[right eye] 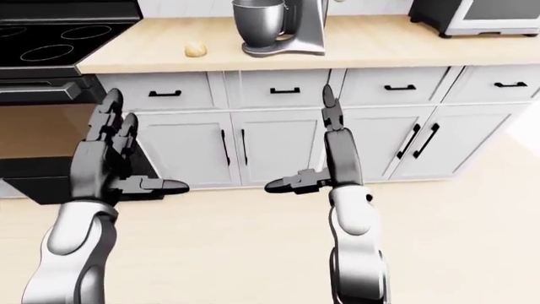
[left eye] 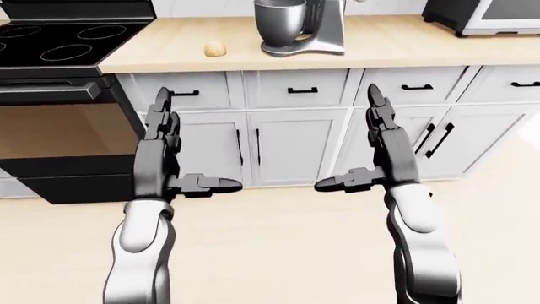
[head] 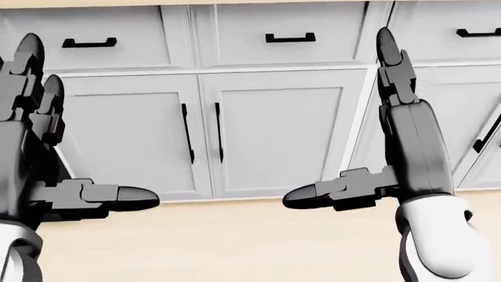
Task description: Place the bread in the stand mixer bowl.
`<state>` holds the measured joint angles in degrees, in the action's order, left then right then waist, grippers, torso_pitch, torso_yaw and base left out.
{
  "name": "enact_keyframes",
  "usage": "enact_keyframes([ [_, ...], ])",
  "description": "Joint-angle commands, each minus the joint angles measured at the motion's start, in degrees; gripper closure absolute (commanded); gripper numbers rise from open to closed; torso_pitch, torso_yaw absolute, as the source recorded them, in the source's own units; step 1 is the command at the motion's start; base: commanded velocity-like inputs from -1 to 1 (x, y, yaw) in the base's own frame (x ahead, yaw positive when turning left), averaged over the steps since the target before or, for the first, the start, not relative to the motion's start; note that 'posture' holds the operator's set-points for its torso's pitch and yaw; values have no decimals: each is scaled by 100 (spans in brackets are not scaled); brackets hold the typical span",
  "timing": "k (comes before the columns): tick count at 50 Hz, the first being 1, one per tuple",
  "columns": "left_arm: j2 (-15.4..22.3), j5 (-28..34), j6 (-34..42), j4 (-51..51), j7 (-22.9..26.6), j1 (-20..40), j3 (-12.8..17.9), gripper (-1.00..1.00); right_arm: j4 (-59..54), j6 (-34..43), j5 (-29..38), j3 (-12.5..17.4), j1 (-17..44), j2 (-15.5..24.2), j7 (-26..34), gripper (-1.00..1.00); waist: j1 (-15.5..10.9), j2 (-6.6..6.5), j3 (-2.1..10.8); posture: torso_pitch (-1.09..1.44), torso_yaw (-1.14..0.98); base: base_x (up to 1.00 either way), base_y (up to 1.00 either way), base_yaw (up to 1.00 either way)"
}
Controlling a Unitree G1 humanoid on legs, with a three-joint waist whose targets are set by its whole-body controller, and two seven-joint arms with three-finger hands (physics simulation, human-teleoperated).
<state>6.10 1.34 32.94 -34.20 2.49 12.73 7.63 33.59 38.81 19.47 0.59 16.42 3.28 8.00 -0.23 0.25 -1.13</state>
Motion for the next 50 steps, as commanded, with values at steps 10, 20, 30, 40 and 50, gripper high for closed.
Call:
enact_keyframes([
  [10, 21, 12, -205, -179, 10, 109, 5, -100, 183, -170, 21, 44, 131, 31, -27, -100, 27, 7, -20, 0, 0, 10, 0, 0],
  [20, 14, 7, -226, -178, 13, 96, 9, -100, 222, -116, 47, 38, 144, 27, -13, -100, 38, -418, -25, 0, 0, 17, 0, 0],
  [30, 8, 3, -221, -193, 12, 82, 4, -100, 192, -127, 44, 44, 128, 32, -15, -100, -37, -104, -37, 0, 0, 17, 0, 0],
  [40, 14, 3, -164, -204, 11, 132, -3, -100, 208, -120, 38, 40, 109, 29, -19, -100, 27, 58, -40, 0, 0, 17, 0, 0],
  [50, 36, -1, -78, -244, 10, 200, -4, -100, 205, -115, 31, 44, 112, 24, -19, -100, -13, -408, 9, 0, 0, 17, 0, 0],
])
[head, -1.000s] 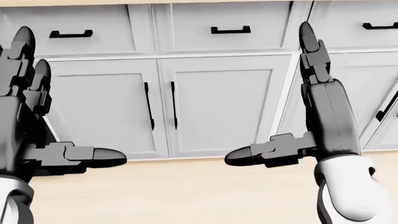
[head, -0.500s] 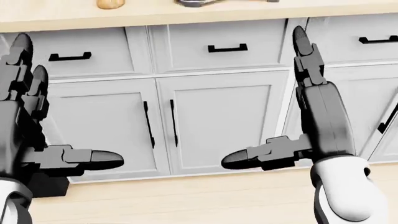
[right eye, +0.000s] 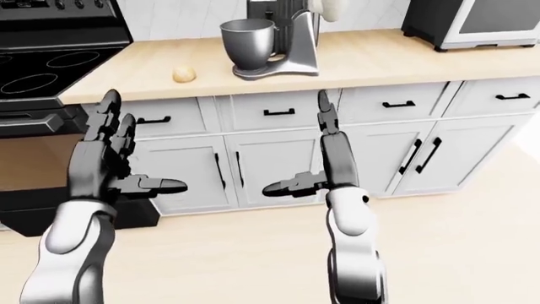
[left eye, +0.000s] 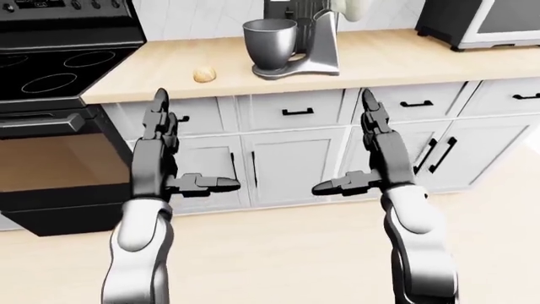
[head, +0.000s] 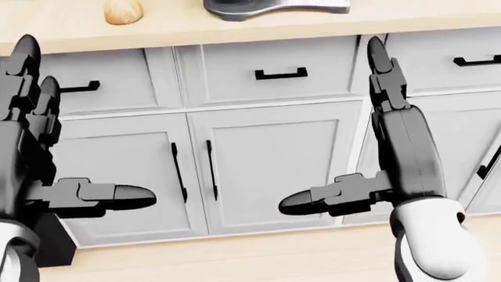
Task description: Place the bread in the stand mixer bowl.
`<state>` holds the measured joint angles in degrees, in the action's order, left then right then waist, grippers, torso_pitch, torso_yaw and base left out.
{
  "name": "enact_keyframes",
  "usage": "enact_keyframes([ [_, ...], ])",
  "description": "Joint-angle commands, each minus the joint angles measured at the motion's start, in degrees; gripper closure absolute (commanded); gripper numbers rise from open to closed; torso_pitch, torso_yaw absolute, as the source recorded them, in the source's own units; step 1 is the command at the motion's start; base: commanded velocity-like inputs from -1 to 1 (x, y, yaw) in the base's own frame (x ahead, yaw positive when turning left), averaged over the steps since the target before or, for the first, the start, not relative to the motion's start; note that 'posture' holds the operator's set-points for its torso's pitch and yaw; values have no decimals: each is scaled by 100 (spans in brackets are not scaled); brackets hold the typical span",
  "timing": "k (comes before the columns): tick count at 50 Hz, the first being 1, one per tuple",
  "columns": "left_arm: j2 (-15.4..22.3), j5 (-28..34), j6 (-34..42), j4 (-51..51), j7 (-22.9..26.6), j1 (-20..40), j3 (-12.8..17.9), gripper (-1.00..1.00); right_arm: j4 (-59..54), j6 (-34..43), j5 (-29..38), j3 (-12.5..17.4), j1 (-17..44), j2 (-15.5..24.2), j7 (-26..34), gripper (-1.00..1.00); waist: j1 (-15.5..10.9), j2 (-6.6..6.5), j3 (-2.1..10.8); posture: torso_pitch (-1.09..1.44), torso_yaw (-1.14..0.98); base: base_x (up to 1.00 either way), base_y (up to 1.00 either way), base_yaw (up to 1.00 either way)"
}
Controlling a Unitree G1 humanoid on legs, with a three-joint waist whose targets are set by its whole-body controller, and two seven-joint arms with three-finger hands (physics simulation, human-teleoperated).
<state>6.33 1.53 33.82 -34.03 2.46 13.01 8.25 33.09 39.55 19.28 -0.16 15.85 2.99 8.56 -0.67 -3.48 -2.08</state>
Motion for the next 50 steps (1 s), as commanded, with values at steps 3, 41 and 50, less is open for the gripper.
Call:
enact_keyframes([
  [3, 10, -20, -184, -259, 20, 148, -58, -100, 242, -202, 39, 126, 170, 60, -78, -100, 25, 117, 103, 0, 0, 17, 0, 0],
  [41, 3, -18, -259, -228, 31, 92, -51, -100, 380, -136, -34, 264, 47, 140, -124, -100, 66, 448, 93, 0, 0, 16, 0, 0],
  [50, 17, -20, -219, -225, 34, 144, -47, -100, 368, -145, -58, 291, 46, 148, -129, -100, 44, -59, 97, 0, 0, 15, 0, 0],
])
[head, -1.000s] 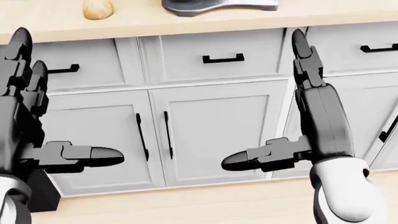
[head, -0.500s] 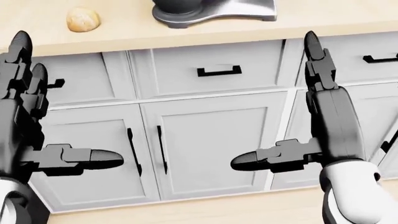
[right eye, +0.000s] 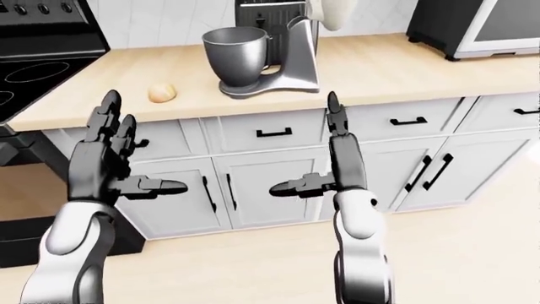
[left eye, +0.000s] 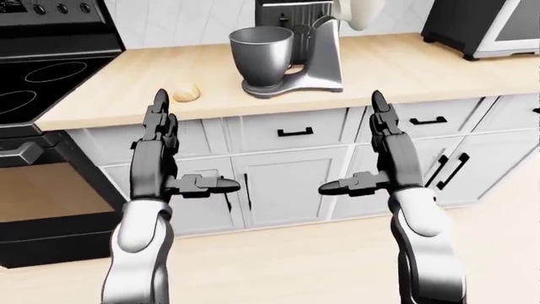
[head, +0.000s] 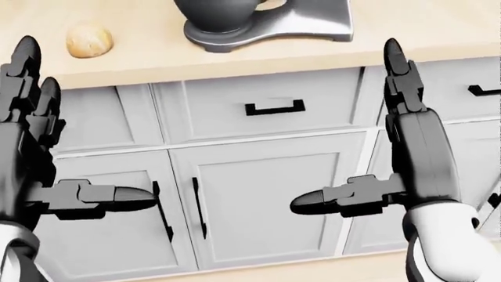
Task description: Place the bread in the stand mixer bowl.
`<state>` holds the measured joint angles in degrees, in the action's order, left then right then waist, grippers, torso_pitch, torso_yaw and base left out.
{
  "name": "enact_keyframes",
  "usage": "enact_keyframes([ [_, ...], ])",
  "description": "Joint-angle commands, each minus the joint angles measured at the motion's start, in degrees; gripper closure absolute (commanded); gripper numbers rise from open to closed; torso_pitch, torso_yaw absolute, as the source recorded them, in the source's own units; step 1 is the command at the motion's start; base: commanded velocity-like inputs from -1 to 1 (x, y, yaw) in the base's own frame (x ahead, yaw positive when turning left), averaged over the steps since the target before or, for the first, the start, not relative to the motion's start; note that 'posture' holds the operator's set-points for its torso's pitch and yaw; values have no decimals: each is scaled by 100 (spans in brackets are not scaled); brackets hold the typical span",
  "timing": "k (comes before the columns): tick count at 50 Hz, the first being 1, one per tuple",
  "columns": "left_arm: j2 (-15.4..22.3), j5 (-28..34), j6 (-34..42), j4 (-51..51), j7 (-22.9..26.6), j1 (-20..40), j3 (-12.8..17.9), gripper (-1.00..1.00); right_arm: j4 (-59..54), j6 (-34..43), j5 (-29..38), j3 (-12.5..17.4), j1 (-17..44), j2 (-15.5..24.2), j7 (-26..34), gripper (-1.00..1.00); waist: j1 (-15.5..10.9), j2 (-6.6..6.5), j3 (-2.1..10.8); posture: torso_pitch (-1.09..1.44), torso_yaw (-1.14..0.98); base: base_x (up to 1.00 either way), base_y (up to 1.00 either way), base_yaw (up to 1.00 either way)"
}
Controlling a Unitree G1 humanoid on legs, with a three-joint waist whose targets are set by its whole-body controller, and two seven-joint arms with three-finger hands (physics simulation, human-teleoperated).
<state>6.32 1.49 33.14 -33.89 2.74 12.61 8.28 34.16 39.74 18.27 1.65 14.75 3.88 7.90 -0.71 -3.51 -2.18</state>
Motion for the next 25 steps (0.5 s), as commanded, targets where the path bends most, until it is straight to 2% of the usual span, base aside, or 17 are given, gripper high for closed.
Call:
enact_keyframes([
  [1, 19, -18, -131, -259, 4, 190, -51, -100, 269, -160, 41, 110, 153, 61, -64, -100, 27, -13, 128, 0, 0, 15, 0, 0],
  [3, 18, -15, -117, -269, 2, 197, -61, -100, 289, -154, 38, 113, 143, 60, -68, -100, 25, 82, 146, 0, 0, 16, 0, 0],
  [5, 23, -17, -110, -267, 6, 210, -56, -100, 283, -167, 29, 119, 135, 60, -74, -100, 16, 189, 103, 0, 0, 15, 0, 0],
  [7, 32, -19, -67, -283, 5, 243, -51, -100, 271, -173, 25, 115, 134, 59, -80, -100, -3, 344, 92, 0, 0, 15, 0, 0],
  [9, 31, -12, -30, -305, -2, 262, -67, -100, 291, -163, 19, 124, 129, 64, -75, -100, -15, 624, 146, 0, 0, 16, 0, 0],
  [10, 30, -8, -42, -294, -1, 262, -75, -100, 307, -153, 18, 126, 127, 67, -71, -100, 5, 851, 215, 0, 0, 16, 0, 0],
  [11, 30, -9, -44, -287, -1, 271, -73, -100, 310, -151, 17, 128, 125, 69, -71, -100, 60, 547, 143, 0, 0, 16, 0, 0],
  [12, 35, -6, -19, -297, -1, 287, -75, -100, 311, -155, 9, 134, 123, 68, -72, -100, 24, 672, 133, 0, 0, 16, 0, 0],
  [13, 3, 15, -248, -202, 2, 163, -103, -100, 307, -158, 4, 138, 122, 71, -73, -100, 66, 655, 132, 0, 0, 16, 0, 0],
  [15, 53, -17, 52, -334, 6, 346, -48, -100, 299, -169, -10, 144, 115, 73, -78, -100, 68, 574, 146, 0, 0, 16, 0, 0],
  [18, 46, -5, -6, -304, 3, 315, -71, -100, 288, -178, -18, 151, 110, 79, -82, -100, 72, 385, 52, 0, 0, 16, 0, 0],
  [20, 64, -15, 82, -345, 5, 370, -52, -100, 301, -163, -17, 150, 114, 84, -79, -100, 98, 221, 38, 0, 0, 16, 0, 0],
  [23, 60, -8, 116, -411, 3, 347, -61, -100, 310, -152, -13, 146, 118, 86, -79, -100, 117, -217, 119, 0, 0, 15, 0, 0],
  [24, 66, -16, 142, -426, 4, 363, -44, -100, 319, -145, -12, 147, 120, 88, -76, -100, 53, 11, 108, 0, 0, 14, 0, 0],
  [25, 65, -16, 134, -422, 4, 360, -45, -100, 327, -139, -10, 147, 119, 89, -74, -100, 96, -86, 115, 0, 0, 15, 0, 0],
])
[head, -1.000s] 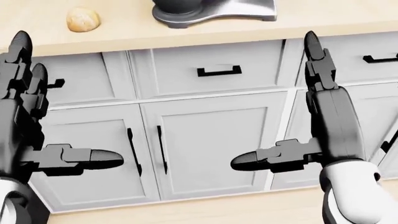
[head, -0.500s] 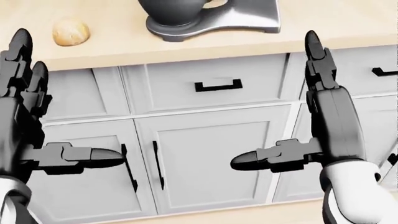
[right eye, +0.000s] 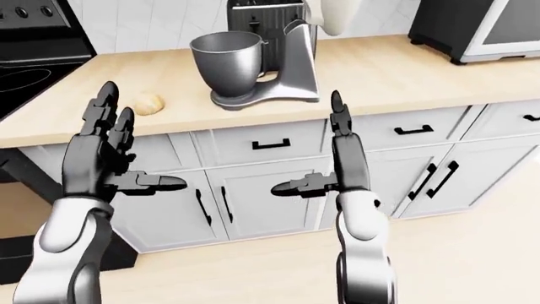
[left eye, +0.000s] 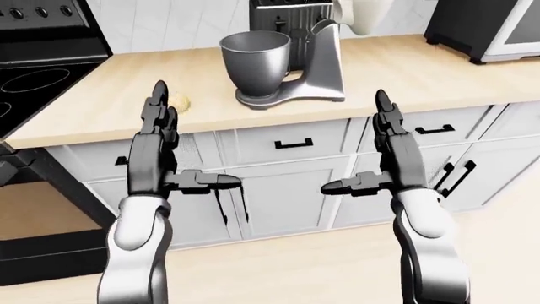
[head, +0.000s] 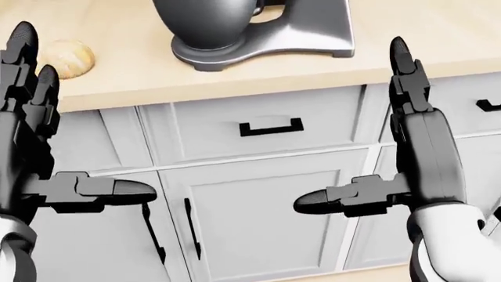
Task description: Place the bread in the stand mixer bowl.
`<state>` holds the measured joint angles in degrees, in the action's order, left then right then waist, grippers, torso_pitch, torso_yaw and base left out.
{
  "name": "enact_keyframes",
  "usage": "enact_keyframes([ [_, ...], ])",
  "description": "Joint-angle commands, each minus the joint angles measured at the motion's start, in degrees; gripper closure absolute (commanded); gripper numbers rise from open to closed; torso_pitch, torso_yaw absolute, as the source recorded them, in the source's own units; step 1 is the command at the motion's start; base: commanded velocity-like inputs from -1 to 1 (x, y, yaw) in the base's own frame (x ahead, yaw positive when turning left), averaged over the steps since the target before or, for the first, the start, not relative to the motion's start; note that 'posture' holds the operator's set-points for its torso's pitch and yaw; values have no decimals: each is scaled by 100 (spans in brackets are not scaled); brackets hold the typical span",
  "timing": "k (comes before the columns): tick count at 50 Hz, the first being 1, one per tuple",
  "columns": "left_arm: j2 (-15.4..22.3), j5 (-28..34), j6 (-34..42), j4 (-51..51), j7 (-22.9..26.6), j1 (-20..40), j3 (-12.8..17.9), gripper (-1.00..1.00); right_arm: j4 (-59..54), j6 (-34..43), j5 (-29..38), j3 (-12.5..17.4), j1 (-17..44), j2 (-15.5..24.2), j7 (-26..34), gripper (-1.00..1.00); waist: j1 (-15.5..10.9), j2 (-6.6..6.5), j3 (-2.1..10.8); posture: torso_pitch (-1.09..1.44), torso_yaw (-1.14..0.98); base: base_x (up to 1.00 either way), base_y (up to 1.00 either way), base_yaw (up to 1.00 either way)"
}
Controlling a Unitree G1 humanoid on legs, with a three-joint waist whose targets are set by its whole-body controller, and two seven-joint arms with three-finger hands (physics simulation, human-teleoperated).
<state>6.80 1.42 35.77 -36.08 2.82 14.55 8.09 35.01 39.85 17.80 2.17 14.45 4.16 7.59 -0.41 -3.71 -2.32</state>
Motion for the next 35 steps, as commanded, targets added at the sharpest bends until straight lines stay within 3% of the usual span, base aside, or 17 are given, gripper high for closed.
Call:
enact_keyframes([
  [1, 14, -6, -145, -201, -4, 149, -33, -100, 251, -145, 39, 95, 150, 61, -43, -100, 22, -38, 127, 0, 0, 16, 0, 0],
  [3, 8, 1, -191, -169, -4, 130, -42, -100, 243, -151, 37, 99, 154, 63, -43, -100, 13, 46, 162, 0, 0, 16, 0, 0],
  [7, -42, 22, -467, -64, -3, -46, -72, -100, 189, -191, 31, 106, 167, 67, -55, -100, -23, 294, 107, 0, 0, 16, 0, 0],
  [9, -13, 11, -281, -118, 4, 74, -49, -100, 226, -160, 50, 88, 158, 61, -58, -100, -36, 506, 117, 0, 0, 15, 0, 0],
  [10, -11, 8, -262, -132, 5, 83, -44, -100, 235, -152, 55, 86, 158, 60, -58, -100, -42, 693, 184, 0, 0, 16, 0, 0],
  [11, -15, 9, -290, -121, 6, 63, -46, -100, 240, -151, 58, 85, 154, 58, -58, -100, -71, 718, 233, 0, 0, 16, 0, 0],
  [12, -16, 8, -286, -129, 7, 58, -46, -100, 239, -151, 58, 85, 153, 57, -59, -100, 13, 599, 161, 0, 0, 16, 0, 0],
  [13, -20, 11, -336, -83, 6, 46, -46, -100, 241, -143, 64, 80, 157, 55, -59, -100, -13, 665, 121, 0, 0, 16, 0, 0],
  [14, -19, 10, -304, -109, 6, 50, -45, -100, 233, -144, 65, 79, 160, 53, -61, -100, 21, 638, 122, 0, 0, 16, 0, 0],
  [19, -25, 7, -330, -107, 6, 22, -40, -100, 218, -154, 67, 80, 162, 56, -59, -100, 40, 370, 60, 0, 0, 16, 0, 0],
  [21, -23, 8, -330, -113, 6, 15, -38, -100, 232, -140, 73, 76, 162, 55, -57, -100, 66, 195, 58, 0, 0, 15, 0, 0],
  [23, -22, 3, -312, -130, 5, 23, -31, -100, 251, -126, 78, 75, 159, 53, -53, -100, 87, -156, 170, 0, 0, 15, 0, 0],
  [24, -22, 5, -314, -134, 6, 15, -33, -100, 263, -116, 82, 73, 158, 52, -52, -100, 46, -27, 166, 0, 0, 16, 0, 0],
  [26, -26, 7, -345, -113, 5, 3, -35, -100, 266, -113, 85, 74, 159, 51, -51, -100, 31, -43, 105, 0, 0, 15, 0, 0],
  [31, -27, 0, -342, -121, 8, -5, -30, -100, 260, -123, 86, 75, 154, 49, -53, -100, -8, 203, 116, 0, 0, 15, 0, 0],
  [33, -22, -2, -328, -130, 11, 0, -26, -100, 246, -136, 83, 76, 150, 47, -55, -100, -27, 352, 103, 0, 0, 15, 0, 0],
  [35, -25, -4, -323, -142, 10, -9, -26, -100, 243, -142, 81, 78, 151, 48, -56, -100, -42, 615, 151, 0, 0, 15, 0, 0],
])
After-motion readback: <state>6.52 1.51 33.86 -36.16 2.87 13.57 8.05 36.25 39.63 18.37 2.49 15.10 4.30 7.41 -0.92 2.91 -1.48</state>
